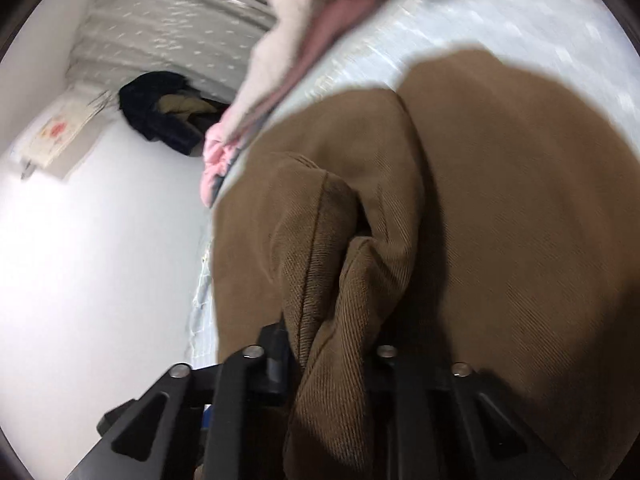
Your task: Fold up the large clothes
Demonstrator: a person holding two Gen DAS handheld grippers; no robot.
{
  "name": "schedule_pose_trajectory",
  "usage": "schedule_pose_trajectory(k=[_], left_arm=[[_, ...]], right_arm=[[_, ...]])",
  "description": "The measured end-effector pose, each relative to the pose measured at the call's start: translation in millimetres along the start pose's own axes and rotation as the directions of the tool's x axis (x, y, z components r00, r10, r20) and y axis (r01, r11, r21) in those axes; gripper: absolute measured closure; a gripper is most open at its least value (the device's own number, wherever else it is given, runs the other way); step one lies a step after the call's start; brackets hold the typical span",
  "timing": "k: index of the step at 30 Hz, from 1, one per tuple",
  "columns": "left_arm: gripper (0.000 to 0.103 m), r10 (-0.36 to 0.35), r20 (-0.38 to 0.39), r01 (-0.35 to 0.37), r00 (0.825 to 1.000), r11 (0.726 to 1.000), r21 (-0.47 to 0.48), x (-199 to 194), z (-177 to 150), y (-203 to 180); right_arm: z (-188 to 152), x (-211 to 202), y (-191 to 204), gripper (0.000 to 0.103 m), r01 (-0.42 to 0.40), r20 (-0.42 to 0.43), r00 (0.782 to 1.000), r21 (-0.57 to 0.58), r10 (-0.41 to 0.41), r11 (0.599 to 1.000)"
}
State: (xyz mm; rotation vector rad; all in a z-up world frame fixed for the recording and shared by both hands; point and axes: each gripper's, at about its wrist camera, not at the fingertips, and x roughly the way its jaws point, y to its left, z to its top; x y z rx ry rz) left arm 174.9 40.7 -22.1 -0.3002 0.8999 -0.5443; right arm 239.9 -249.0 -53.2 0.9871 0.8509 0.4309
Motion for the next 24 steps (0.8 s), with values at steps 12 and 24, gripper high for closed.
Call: schedule_pose_trajectory(k=[12, 24], left_arm=[[0.008, -0.06, -0.068, 0.064, 0.996, 0.996, 0.061, 39.0, -3.3, -53.9], [0.008, -0.062, -0.127, 0.065, 0.99, 0.998, 0.024, 53.7, -10.0, -64.8]], right_arm=[[22.3, -94.3, -67.9, 0.068, 0.167, 0.08, 0.983, -0.021, -0.164, 0.986], [-24.3, -154.8, -101.9, 0.04, 0.06, 0.13, 0.988, 0.183, -0.084, 0.981]])
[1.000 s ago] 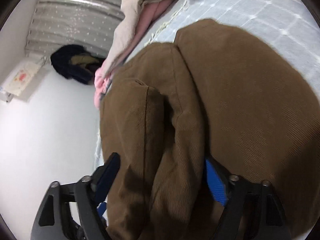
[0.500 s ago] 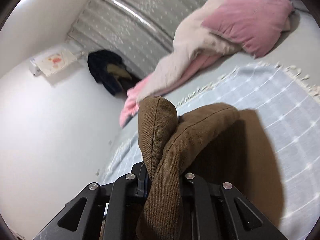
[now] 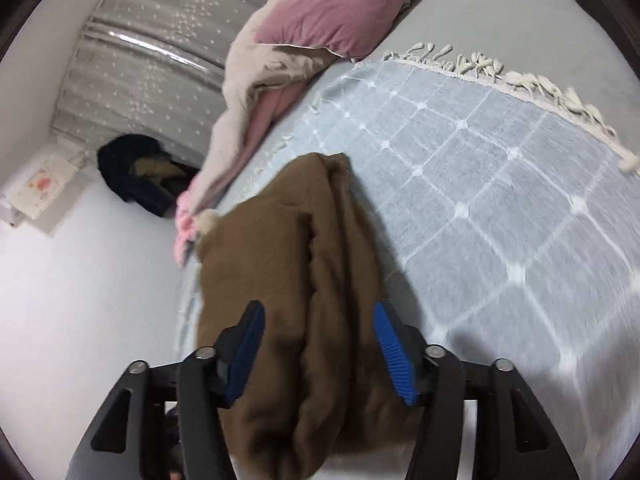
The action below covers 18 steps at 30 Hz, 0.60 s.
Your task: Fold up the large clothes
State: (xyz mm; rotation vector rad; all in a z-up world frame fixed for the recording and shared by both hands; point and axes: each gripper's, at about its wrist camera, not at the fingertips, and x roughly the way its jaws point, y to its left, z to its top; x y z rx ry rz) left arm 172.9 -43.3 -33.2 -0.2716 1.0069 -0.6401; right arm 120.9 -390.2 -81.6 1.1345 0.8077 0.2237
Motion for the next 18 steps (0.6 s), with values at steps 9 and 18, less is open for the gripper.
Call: schedule_pose_trajectory(k=[9, 18], left_arm=[[0.008, 0.081, 0.014, -0.082, 0.997, 0.987, 0.137, -0.6, 3.1, -26.2], [0.008, 0.132, 0.004, -0.131, 0.991, 0.98, 0.148, 1.6, 4.4, -32.6]], right_arm=[[-44.4, 11.2, 13.4, 0.03, -0.064, -0.123, 0.99, 0.039, 0.068, 0.997], [-37.4, 65.5, 30.5, 0.029, 0.082, -0.128, 0.989, 0.073, -0.073, 0.994]])
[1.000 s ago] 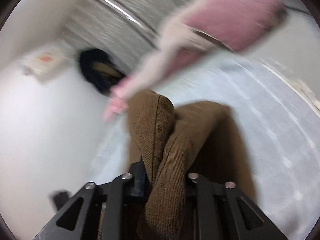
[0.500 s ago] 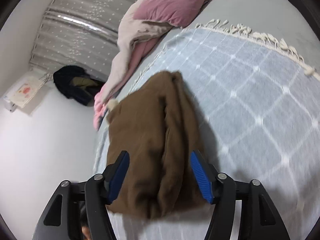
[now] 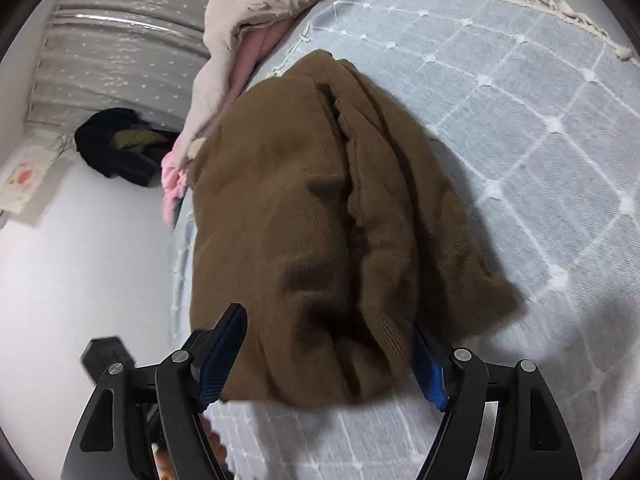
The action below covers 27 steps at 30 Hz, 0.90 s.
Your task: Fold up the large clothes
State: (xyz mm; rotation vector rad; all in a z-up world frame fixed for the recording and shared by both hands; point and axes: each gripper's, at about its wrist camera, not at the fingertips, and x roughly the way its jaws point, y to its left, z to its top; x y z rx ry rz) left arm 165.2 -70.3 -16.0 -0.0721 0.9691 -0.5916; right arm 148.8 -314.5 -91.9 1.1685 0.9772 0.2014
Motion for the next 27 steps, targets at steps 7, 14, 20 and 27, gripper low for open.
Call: schedule_pose_trajectory(k=[7, 14, 20, 27], left_arm=[[0.008, 0.025, 0.121, -0.025, 0.992, 1.0, -0.003, -24.9, 15.9, -10.1], [0.008, 0.049, 0.09, -0.059, 0.995, 0.991, 0.118, -11.8, 15.1, -32.8], [0.008, 0.036, 0.047, -0.043, 0.998, 0.987, 0.156, 15.8, -4.4, -41.3], [0.008, 0.069, 0.185, -0.106, 0.98, 0.974, 0.198, -4.7, 11.8, -60.4]], right_arm=[[19.3, -41.6, 60.9, 0.077, -0.123, 0.191, 0.969, -0.187, 0.159, 0.975], [44.5, -78.4, -4.2, 0.077, -0.162, 0.314, 0.932, -0.082, 0.18, 0.983], [39.0, -38.3, -119.8, 0.048, -0.105, 0.152, 0.986, 0.22, 0.072, 0.97], [47.4, -105.1, -69.4, 0.048, -0.009, 0.374, 0.927, 0.076, -0.02, 0.997]])
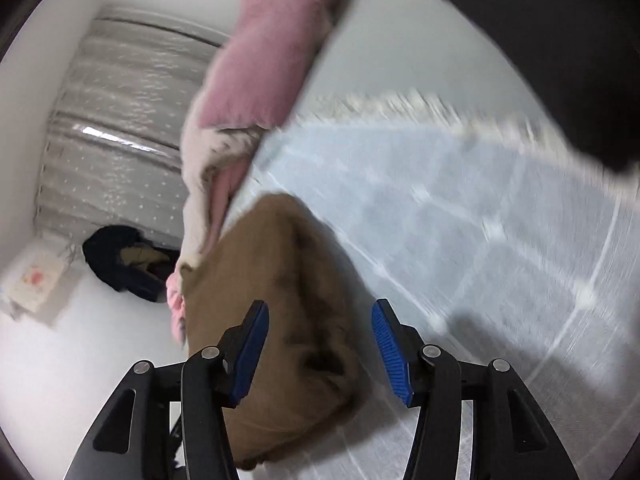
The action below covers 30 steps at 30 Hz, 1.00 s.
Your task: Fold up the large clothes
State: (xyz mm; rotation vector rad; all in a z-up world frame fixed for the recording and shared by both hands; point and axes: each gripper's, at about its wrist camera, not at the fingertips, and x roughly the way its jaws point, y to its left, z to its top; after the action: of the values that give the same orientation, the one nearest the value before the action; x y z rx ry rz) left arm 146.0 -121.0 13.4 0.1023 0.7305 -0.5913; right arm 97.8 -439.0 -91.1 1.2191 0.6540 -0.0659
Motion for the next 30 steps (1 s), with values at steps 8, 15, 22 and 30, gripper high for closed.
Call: schedule_pose_trajectory(k=[8, 15, 22, 30], left_arm=[[0.008, -0.009, -0.109, 0.016, 0.994, 0.998, 0.061, 38.5, -7.8, -32.2], [0.003, -0.052, -0.102, 0.06, 0.993, 0.996, 0.07, 14.8, -32.8, -20.2], [0.003, -0.247, -0.228, 0.161, 0.942, 0.926, -0.341, 8.7, -14.8, 54.1], [0.001, -0.404, -0.272, 0.158, 0.873, 0.763, -0.627, 46.8, -14.9, 102.9]], right_arm=[[-30.3, 65.8, 94.3, 0.048, 0.039, -0.07, 0.996, -0.298, -0.063, 0.954], [-48.9, 87.0, 51.5, 0.048, 0.055, -0.104, 0.99, -0.326, -0.094, 0.944], [-26.8, 21.0, 31.3, 0.017, 0.049, -0.018, 0.998, -0.167, -0.052, 0.985], [18.5, 55.9, 20.1, 0.01, 0.147, -0.173, 0.969, -0.18, -0.179, 0.973]])
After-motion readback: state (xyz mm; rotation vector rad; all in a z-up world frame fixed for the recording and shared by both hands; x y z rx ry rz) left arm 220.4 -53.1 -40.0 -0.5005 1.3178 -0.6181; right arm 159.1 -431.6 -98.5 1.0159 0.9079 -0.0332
